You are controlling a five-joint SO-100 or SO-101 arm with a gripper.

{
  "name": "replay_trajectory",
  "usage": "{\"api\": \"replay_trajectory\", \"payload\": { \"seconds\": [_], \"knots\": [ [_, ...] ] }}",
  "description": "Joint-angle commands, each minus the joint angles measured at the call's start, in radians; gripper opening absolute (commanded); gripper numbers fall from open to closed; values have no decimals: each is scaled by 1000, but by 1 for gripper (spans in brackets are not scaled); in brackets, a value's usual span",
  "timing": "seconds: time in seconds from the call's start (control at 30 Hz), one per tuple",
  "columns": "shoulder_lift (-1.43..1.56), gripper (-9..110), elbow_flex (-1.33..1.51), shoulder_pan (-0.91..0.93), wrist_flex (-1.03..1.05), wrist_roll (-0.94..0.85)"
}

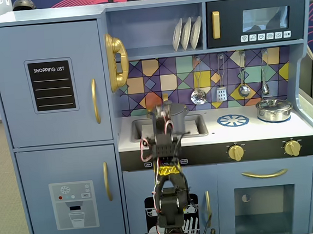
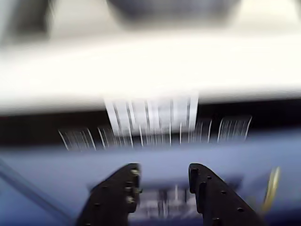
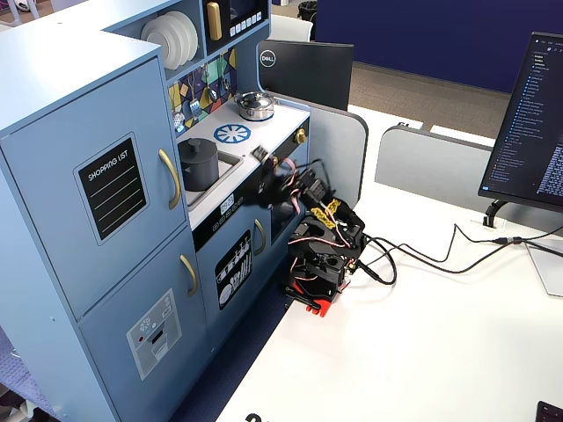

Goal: Pick up the lid from the counter and put it on the gray recipient

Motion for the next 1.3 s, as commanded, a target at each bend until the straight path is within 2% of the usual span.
{"api": "replay_trajectory", "payload": {
  "seconds": [0.0, 0.13, 0.3, 0.4, 0.63, 0.7, 0.8, 1.27],
  "knots": [
    [26, 0, 201, 21, -187, -5],
    [37, 0, 442, -5, -370, 34],
    [95, 0, 623, -44, -383, 54],
    [176, 0, 641, -51, -218, 75],
    [273, 0, 643, -41, 265, -32],
    [273, 0, 643, -41, 371, -17],
    [273, 0, 643, -37, 399, 69],
    [275, 2, 643, -32, 399, 75]
  ]
}}
